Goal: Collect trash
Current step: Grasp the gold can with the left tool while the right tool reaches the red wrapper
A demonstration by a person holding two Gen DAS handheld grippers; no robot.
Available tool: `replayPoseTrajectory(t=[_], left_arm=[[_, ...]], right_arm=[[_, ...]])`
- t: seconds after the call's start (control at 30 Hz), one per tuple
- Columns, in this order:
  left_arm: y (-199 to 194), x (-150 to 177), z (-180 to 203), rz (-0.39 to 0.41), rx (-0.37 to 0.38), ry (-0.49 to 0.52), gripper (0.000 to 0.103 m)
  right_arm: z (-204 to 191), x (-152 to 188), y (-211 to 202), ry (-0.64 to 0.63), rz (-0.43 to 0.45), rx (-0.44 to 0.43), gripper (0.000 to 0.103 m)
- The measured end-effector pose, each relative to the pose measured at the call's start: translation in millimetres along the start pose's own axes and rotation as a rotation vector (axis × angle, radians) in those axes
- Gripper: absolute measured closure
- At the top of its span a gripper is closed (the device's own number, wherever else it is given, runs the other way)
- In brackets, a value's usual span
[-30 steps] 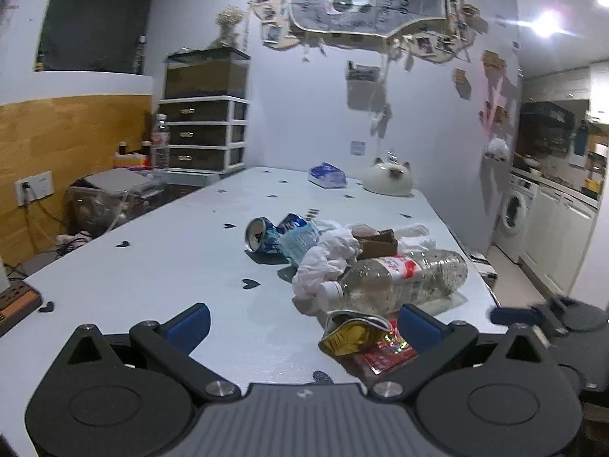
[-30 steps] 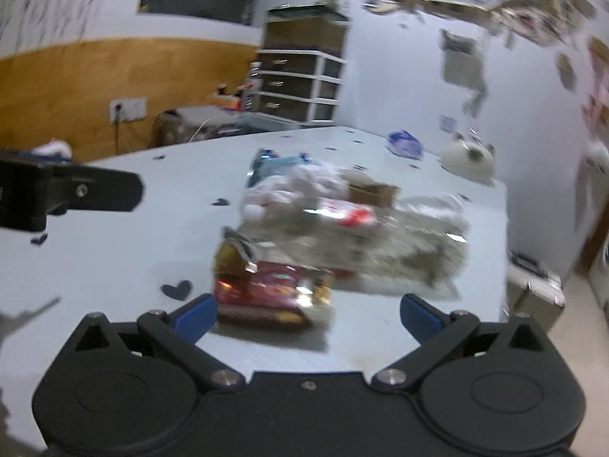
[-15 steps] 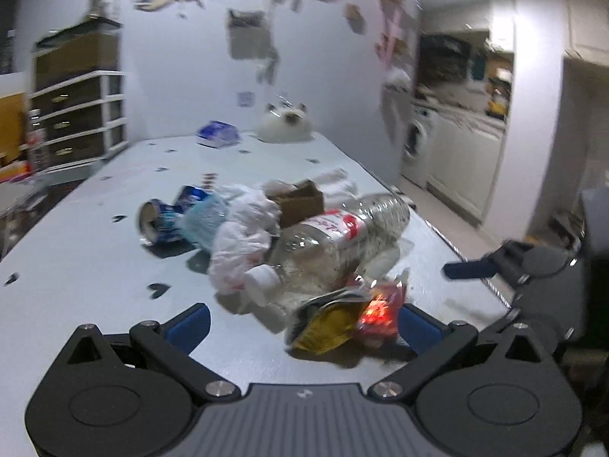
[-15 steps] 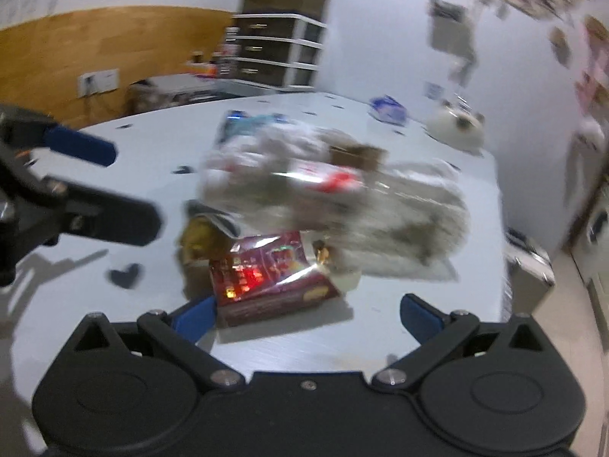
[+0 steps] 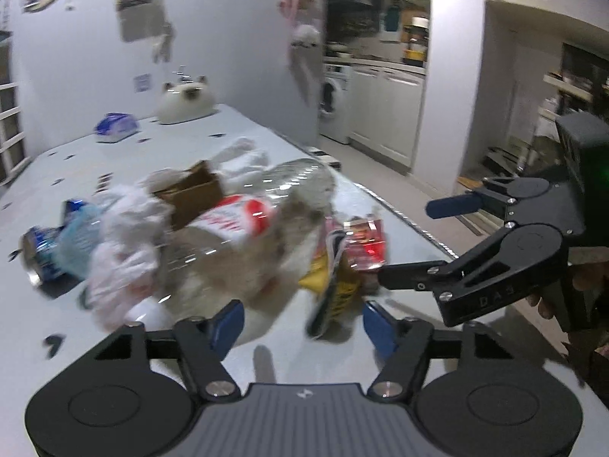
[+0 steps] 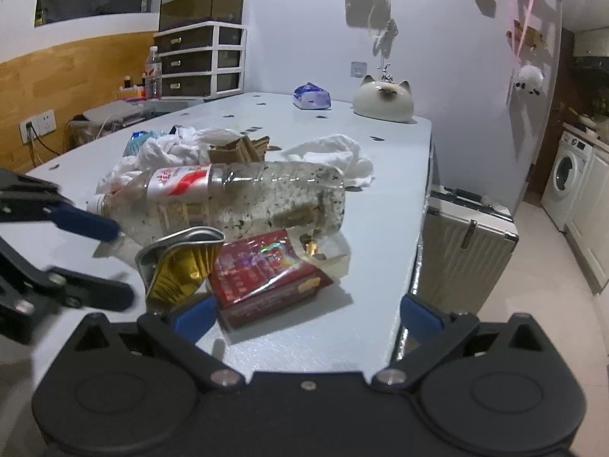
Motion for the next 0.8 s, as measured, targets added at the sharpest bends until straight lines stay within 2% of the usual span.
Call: replayPoseTrajectory(t=[0.27,0.37,0.4,0.53,0.6,0.67,0.7,0.77,0.8], left_arm=[[28.5,-8.1,13.0,-0.001,0.013,-0.009,0.062],[26.5,-7.7,14.1,0.011,0.011,-0.025,0.067],[24.6,-6.8,13.8,0.014,0.012,-0.037,0.078],[17.1,-1.6,6.4,0.02,-0.024,-0.071,0.079],[12.4,1.3,4.6,0.024,-0.028,-0.082,0.079],[8.1,3.6,2.4,0.028,-0.035,-0.094,0.079],[6.2,4.5,1.2,0.029,-0.04,-0.102,0.079],[3.7,7.1,-0.9,0.026,-0.054,-0.12,0.079],[2.5,8.2,-0.7,0.024,-0.061,-0.125,0.079]], right_arm=[[16.4,-7.0,-1.4,0.161,-0.007,-0.049,0.0],[20.8,-12.2,5.4,0.218,-0.019,-0.071,0.0],[22.2,-14.4,8.2,0.235,-0.02,-0.079,0.0],[29.3,-28.5,22.7,0.292,-0.009,-0.102,0.001],[33.6,-34.8,31.9,0.309,-0.009,-0.098,0.012],[36.8,-39.2,41.5,0.321,-0.02,-0.113,0.031],[38.2,-40.1,46.1,0.328,-0.029,-0.115,0.035],[40.2,-38.0,52.4,0.33,-0.057,-0.115,0.052],[39.7,-34.4,54.0,0.329,-0.08,-0.123,0.054]])
Point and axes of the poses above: each gripper's, at about its wrist camera, not at the fingertips, and y roughly the way its jaws point, z to its right, x to its underside, the point moved 10 cm from there along y, roughly the way its jaws point, and after that the axes turned 3 degrees about y, right-handed, at the moved point
